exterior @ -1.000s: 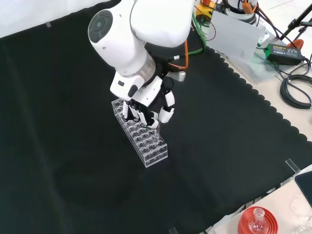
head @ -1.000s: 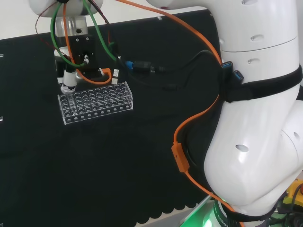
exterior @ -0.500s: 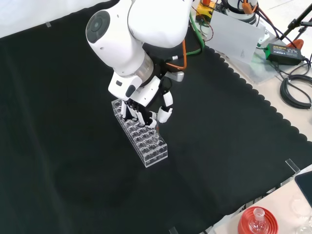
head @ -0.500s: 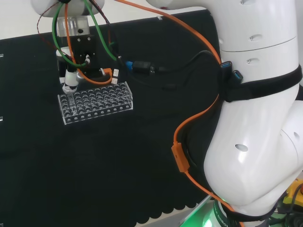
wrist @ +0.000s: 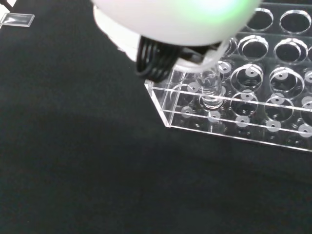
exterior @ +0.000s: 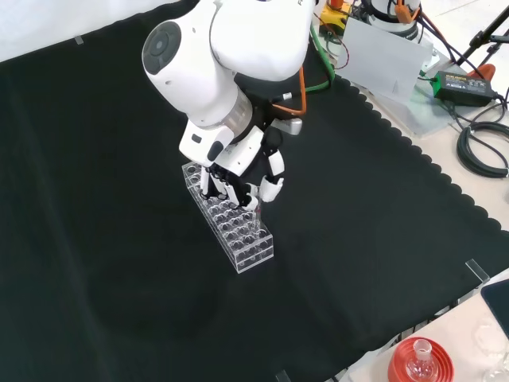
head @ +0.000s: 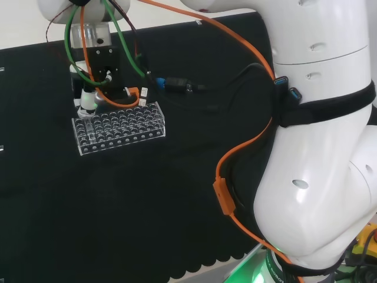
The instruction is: Put the test tube back in the rack.
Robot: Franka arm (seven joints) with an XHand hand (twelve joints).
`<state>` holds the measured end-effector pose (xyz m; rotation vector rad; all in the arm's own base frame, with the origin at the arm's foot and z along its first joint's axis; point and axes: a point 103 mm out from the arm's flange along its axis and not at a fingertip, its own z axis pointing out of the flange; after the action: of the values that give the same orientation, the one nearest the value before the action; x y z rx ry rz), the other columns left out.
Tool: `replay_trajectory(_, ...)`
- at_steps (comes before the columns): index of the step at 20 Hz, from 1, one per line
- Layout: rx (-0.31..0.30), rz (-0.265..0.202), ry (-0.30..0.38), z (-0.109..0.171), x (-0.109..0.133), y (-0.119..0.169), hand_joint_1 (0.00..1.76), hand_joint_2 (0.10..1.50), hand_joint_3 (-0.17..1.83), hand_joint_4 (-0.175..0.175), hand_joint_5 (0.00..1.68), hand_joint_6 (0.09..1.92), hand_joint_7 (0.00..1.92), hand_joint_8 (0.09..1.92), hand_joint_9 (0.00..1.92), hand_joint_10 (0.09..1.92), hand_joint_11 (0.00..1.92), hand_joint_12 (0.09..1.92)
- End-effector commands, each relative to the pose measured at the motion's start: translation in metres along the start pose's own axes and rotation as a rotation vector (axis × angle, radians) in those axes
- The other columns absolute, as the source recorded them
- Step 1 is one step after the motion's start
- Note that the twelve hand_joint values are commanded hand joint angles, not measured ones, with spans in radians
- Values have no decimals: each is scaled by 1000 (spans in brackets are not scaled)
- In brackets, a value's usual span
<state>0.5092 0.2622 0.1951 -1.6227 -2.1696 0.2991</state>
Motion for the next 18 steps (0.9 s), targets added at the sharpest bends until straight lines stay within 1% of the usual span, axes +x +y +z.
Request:
replay_trajectory(1, 2, 169, -121, 6, -2, 3, 1329, 491, 874, -132, 1295, 629, 1555, 359, 1228, 518, 677, 1298)
replay_trajectory(2, -1, 122, -82, 6, -2, 3, 1329, 491, 874, -132, 1295, 629, 1555, 359, 1228, 518, 677, 1298)
replay_trajectory(3, 6, 74, -59, 6, -1, 2, 1329, 491, 874, -132, 1296, 629, 1555, 359, 1228, 518, 677, 1298)
replay_trajectory(4, 11, 44, -45, 6, -1, 2, 1329, 491, 874, -132, 1296, 629, 1555, 359, 1228, 518, 676, 1298)
replay_trajectory(5, 12, 31, -33, 7, 0, 2, 1329, 491, 874, -132, 1296, 629, 1555, 360, 1228, 518, 676, 1298)
replay_trajectory(8, 18, 7, -12, 9, 2, 3, 1329, 490, 874, -132, 1296, 629, 1555, 360, 1228, 519, 676, 1298)
replay_trajectory(13, 19, -2, -2, 13, 4, 4, 1329, 490, 875, -132, 1296, 629, 1555, 360, 1228, 519, 676, 1298)
replay_trajectory(16, 24, -11, -4, 25, 14, 18, 1329, 490, 875, -132, 1296, 629, 1555, 360, 1228, 519, 676, 1298)
replay_trajectory(18, 20, -23, 6, 26, 14, 16, 1329, 490, 875, -132, 1296, 629, 1555, 360, 1228, 519, 676, 1298)
